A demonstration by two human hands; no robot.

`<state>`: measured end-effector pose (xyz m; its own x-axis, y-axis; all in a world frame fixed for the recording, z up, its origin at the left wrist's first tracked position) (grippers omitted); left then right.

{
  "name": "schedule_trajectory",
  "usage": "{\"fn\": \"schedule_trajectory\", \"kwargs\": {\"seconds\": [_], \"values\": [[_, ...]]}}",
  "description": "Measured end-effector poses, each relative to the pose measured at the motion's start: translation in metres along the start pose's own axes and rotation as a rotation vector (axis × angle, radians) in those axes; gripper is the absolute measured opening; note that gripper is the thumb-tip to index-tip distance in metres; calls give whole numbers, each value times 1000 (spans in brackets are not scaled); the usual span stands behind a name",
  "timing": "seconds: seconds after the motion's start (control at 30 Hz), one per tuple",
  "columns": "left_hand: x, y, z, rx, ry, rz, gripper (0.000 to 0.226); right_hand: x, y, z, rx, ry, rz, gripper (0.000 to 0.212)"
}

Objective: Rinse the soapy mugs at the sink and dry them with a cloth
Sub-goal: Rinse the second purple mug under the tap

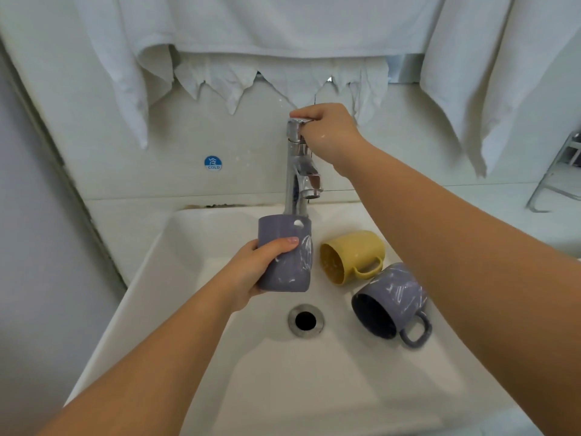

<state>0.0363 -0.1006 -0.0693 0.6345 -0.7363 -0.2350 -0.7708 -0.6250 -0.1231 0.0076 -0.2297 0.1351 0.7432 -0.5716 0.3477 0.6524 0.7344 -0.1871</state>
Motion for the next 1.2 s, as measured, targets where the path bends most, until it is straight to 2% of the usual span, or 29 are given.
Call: {"fn": "schedule_trajectory", "kwargs": {"seconds": [0.07, 0.47, 0.7, 0.83, 0.97, 1.0, 1.07, 1.13, 1.2], "values": [[0, 1, 0, -20, 0, 7, 53, 1, -1, 1, 30, 28, 2, 34], [2, 7, 5, -50, -26, 38, 42, 14, -3, -4, -20, 130, 16, 38], [1, 9, 5, -55, -24, 39, 39, 21, -1, 0, -107, 91, 51, 35], [0, 10, 4, -54, -24, 43, 39, 20, 0, 1, -116, 102, 76, 19], [-1, 11, 4, -73, -26, 46, 37, 16, 1, 1, -78, 110, 96, 16], [-1, 11, 4, -83, -29, 43, 36, 15, 1, -1, -43, 126, 111, 18], [-1, 11, 4, -110, -35, 36, 36, 10, -1, -9, 82, 167, 122, 38], [-1, 11, 6, -149, -49, 23, 36, 0, -14, -23, 180, 160, 32, 56], [0, 11, 7, -202, -62, 15, 32, -21, -30, -48, 192, 161, -104, 48]]}}
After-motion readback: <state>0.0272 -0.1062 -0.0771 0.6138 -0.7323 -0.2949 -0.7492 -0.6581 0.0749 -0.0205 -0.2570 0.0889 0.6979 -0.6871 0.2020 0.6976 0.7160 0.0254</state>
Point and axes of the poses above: each hand's wrist, its own x-axis towards the middle knuckle, its own y-axis out of the palm, z = x × y, the point moved 10 cm from there along x, towards the middle knuckle, and after that the axes turned 13 degrees about x, right-handed, at the moved point
